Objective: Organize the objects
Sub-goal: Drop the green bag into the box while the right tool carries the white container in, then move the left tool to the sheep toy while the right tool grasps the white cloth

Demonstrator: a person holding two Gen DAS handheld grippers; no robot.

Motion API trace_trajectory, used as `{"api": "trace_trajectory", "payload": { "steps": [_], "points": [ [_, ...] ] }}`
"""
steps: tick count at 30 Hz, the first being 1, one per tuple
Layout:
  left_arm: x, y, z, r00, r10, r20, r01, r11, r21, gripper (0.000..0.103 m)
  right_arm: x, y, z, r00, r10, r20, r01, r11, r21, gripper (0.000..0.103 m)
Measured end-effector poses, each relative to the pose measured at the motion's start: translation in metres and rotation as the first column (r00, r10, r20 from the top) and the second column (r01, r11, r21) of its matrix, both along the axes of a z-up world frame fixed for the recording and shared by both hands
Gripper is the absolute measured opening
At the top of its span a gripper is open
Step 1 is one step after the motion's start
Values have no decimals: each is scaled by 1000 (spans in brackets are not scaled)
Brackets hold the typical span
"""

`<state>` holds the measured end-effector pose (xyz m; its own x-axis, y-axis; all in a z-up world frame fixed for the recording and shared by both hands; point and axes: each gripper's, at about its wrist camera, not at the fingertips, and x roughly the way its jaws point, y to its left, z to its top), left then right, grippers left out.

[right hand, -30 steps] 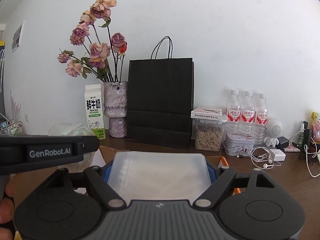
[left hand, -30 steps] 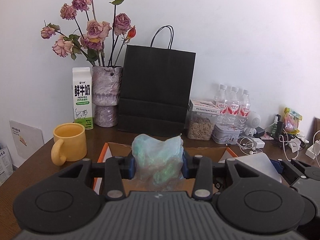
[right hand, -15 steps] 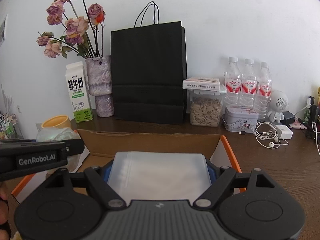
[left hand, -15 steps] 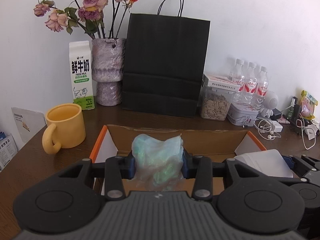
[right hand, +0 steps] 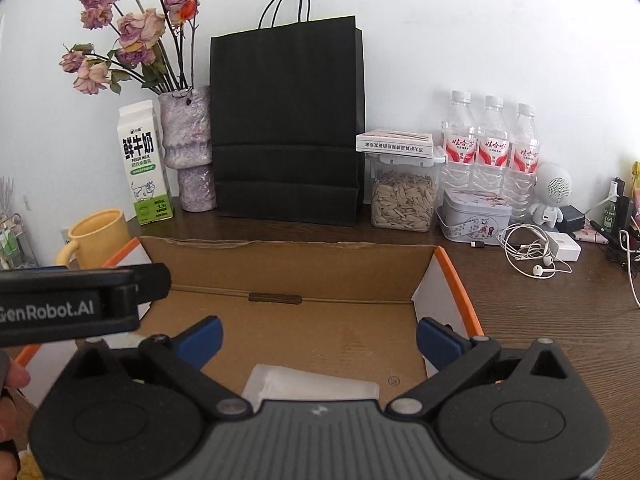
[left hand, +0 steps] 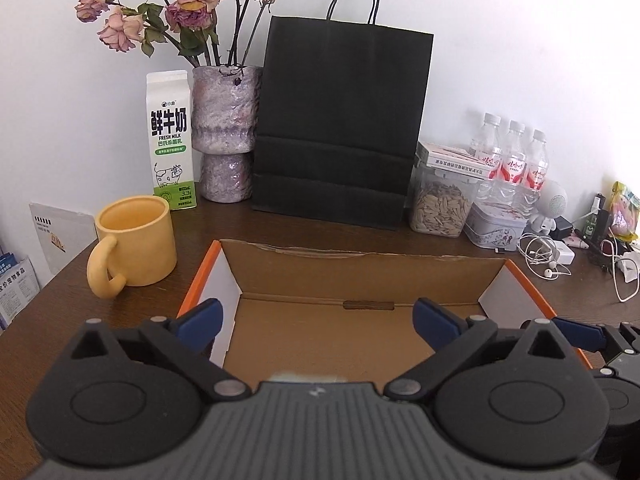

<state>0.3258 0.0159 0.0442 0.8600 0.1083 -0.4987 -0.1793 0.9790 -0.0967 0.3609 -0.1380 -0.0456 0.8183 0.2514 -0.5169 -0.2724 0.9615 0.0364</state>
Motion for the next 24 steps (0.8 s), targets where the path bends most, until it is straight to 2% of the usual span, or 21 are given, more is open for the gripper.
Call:
{"api": "trace_trajectory", "payload": {
  "steps": [12, 24],
  "points": [
    [-5, -1, 2, 1000, -3, 7, 3, 1000, 2, 103, -6, 0, 6, 1000, 9, 15, -9, 1000, 7, 103],
    [-45, -5, 20, 999, -6, 48, 6, 1000, 6, 103, -47, -13, 25, 996, 13, 88, -15, 1000, 17, 103]
  ]
}}
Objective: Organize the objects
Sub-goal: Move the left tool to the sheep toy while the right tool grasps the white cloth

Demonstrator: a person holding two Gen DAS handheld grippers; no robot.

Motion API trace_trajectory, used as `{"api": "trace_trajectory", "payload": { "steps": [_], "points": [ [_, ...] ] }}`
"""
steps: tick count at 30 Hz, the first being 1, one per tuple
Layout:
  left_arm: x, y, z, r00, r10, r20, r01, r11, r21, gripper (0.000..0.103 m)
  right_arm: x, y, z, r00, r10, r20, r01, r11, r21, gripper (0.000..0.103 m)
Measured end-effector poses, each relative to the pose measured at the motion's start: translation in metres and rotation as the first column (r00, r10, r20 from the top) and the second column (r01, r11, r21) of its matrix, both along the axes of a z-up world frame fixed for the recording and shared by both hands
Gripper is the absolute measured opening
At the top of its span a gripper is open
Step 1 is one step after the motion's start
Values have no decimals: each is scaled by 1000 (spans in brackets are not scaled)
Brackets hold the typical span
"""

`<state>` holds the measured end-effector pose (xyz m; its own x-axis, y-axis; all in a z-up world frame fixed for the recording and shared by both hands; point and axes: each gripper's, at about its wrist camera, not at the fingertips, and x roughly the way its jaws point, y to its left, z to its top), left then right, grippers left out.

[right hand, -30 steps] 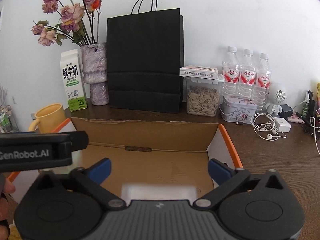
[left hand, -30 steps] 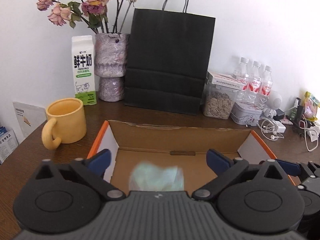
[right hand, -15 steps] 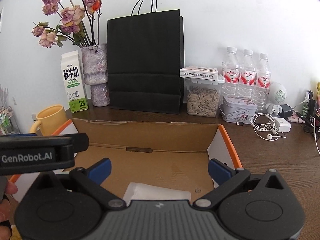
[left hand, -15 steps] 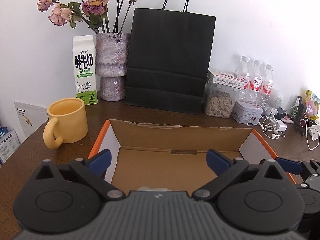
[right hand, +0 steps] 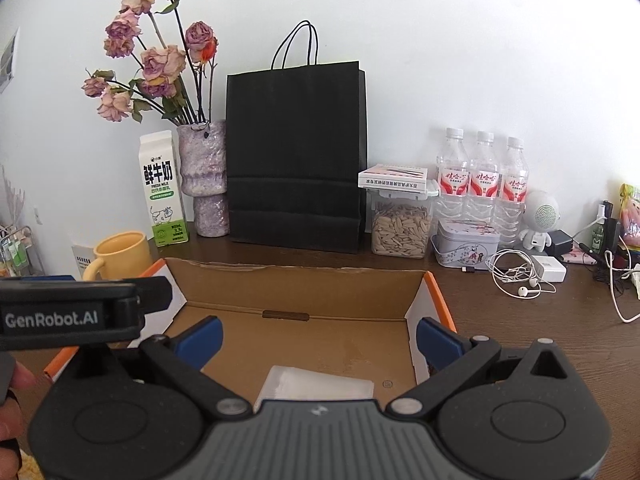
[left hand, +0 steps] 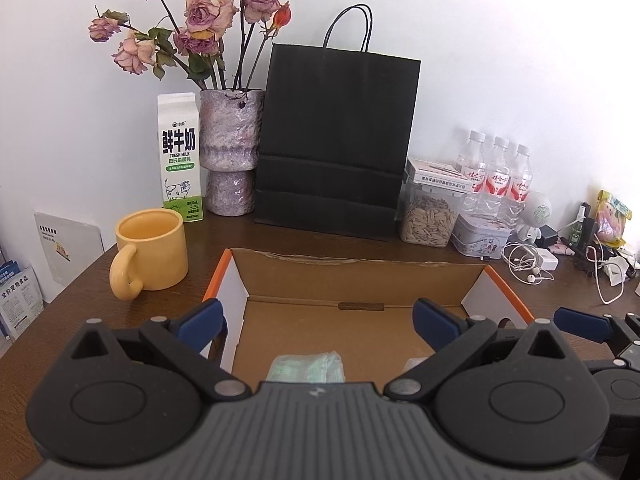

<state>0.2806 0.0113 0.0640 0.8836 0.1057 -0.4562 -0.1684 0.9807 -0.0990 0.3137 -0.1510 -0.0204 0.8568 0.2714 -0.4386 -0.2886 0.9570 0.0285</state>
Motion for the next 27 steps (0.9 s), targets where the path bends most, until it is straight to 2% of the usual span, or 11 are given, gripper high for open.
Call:
{"api": "trace_trajectory", "payload": {
  "steps": [14, 27],
  "points": [
    [-76, -2, 11, 1000, -14, 8, 14, 1000, 27, 103, -77, -31, 9, 1000, -14, 17, 14, 1000, -21, 103],
    [-140, 13, -12, 998, -27, -56, 30, 998, 49, 103, -147, -62, -14, 1000, -13, -19, 12, 997, -70, 103]
  ]
}}
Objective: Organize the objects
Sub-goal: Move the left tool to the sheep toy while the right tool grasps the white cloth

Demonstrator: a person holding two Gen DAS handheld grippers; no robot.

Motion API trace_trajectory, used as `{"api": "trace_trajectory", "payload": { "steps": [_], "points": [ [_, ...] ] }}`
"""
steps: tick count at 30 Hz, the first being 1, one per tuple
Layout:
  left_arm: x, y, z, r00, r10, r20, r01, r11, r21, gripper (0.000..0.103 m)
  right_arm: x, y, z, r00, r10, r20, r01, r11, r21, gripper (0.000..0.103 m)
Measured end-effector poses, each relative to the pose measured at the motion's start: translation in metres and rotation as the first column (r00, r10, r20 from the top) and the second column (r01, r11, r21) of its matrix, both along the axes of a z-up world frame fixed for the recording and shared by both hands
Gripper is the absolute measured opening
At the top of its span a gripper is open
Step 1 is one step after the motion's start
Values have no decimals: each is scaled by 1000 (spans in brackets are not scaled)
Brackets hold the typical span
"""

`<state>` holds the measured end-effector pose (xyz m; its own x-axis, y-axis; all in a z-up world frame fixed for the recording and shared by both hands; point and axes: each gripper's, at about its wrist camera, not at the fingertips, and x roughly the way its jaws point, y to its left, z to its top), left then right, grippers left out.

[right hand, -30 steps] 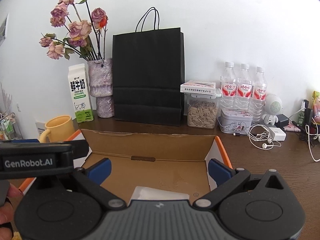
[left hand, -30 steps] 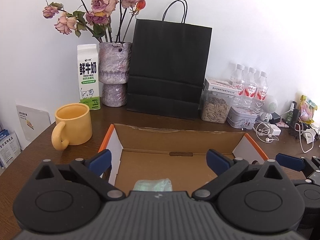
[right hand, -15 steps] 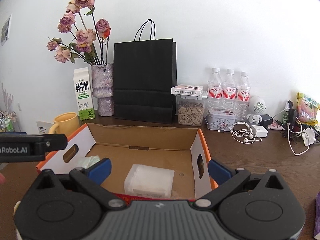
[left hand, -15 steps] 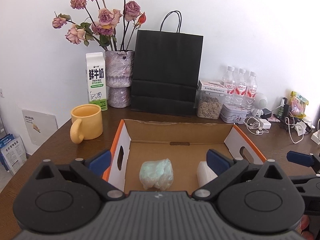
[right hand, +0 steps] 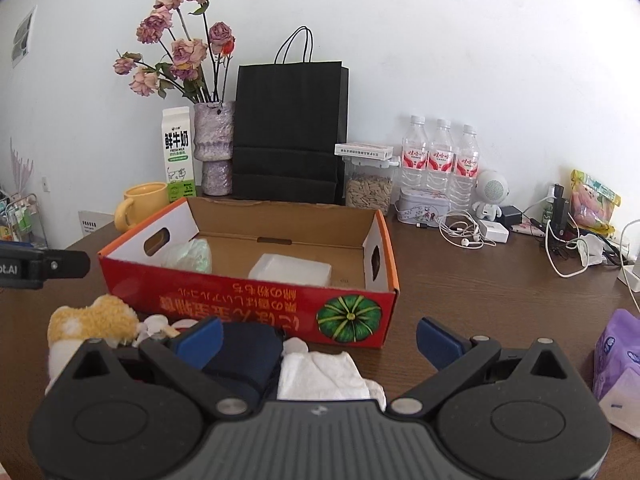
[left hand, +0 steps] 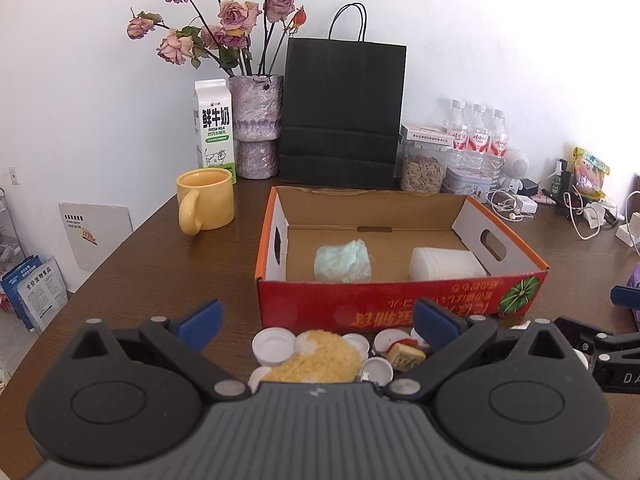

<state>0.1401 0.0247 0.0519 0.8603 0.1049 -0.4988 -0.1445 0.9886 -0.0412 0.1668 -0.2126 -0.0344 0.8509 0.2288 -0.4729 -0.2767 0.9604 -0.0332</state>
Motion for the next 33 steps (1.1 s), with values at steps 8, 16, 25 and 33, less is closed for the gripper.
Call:
{"api": "trace_trajectory", "payload": {
  "steps": [8, 16, 25, 33],
  "points": [
    [-31, 20, -25, 999, 8, -54, -8, 1000, 17, 103, -26, -23, -25, 998, -6, -59, 3, 999, -41, 103],
    [-33, 37, -32, 996, 42, -76, -43, 999, -16, 103, -6, -32, -42, 992, 26, -120, -29, 999, -19, 103],
    [-29, 35, -36, 995, 43, -89, -45, 999, -20, 103, 41, -15, -64, 982, 51, -182, -59, 997, -42, 101],
    [-28, 38, -40, 994, 50, -95, -53, 998, -29, 103, 34, -17, -64, 990, 50, -131, -51, 999, -1, 73]
  ]
}}
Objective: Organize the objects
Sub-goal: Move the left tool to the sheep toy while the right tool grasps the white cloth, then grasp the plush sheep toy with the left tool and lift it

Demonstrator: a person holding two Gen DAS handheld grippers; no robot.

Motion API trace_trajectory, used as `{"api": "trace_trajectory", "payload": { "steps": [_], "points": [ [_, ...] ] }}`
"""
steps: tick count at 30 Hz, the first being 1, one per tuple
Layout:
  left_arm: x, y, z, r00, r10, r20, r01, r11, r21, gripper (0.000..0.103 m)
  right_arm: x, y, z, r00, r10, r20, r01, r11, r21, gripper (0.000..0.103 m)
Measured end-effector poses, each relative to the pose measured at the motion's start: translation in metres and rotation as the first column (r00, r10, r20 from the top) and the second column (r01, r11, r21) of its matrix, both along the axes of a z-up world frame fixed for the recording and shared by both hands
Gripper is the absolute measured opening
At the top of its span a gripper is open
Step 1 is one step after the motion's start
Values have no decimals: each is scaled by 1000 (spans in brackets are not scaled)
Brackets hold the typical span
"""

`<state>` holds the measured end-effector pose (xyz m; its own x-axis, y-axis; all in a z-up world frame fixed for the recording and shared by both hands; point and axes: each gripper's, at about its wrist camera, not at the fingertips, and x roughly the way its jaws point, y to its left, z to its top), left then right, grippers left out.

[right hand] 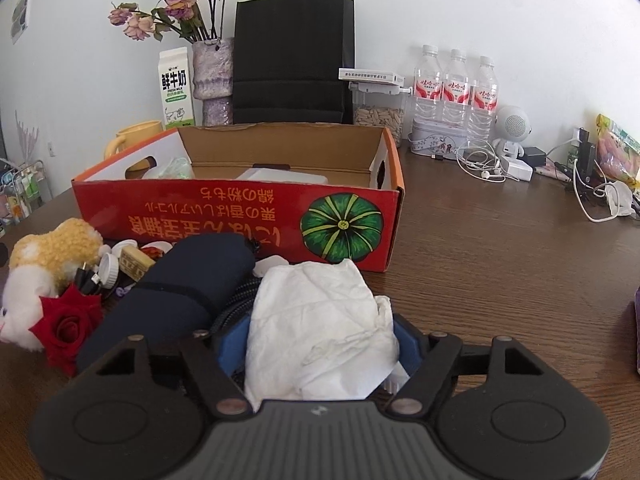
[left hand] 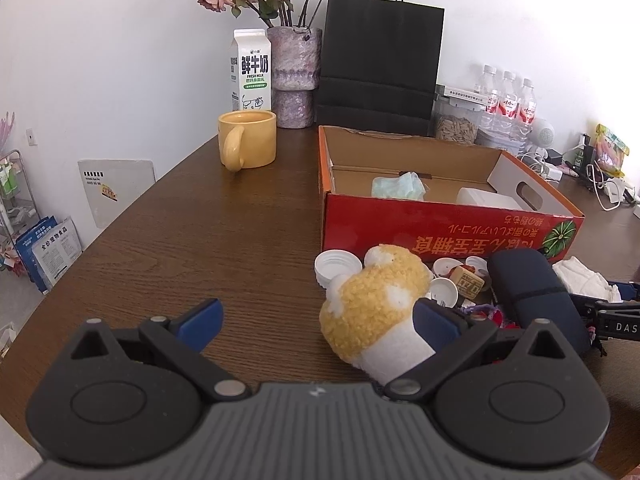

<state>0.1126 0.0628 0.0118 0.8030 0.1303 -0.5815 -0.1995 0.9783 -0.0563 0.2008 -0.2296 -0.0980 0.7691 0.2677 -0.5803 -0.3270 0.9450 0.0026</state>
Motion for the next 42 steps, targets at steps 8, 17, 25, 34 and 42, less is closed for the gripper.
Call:
{"api": "trace_trajectory", "payload": {
  "steps": [8, 17, 25, 34, 42],
  "points": [
    [12, -9, -9, 999, -20, -50, 19, 1000, -23, 103, -26, -3, 6, 984, -63, 166, 64, 998, 2, 71],
    [42, -24, -24, 993, 32, -117, -42, 995, -91, 103, -28, -5, 8, 976, -102, 192, 101, 995, 12, 72],
    [37, -16, -33, 992, 70, -106, -86, 984, -158, 102, -29, -3, 8, 975, -104, 195, 107, 994, -3, 72],
    [31, -12, -35, 995, 53, -86, -70, 976, -207, 95, -28, 0, 6, 973, -119, 196, 126, 992, -25, 72],
    [18, -7, -30, 998, 59, -9, -60, 963, -262, 61, -29, 0, 7, 972, -124, 202, 133, 991, -33, 72]
  ]
}}
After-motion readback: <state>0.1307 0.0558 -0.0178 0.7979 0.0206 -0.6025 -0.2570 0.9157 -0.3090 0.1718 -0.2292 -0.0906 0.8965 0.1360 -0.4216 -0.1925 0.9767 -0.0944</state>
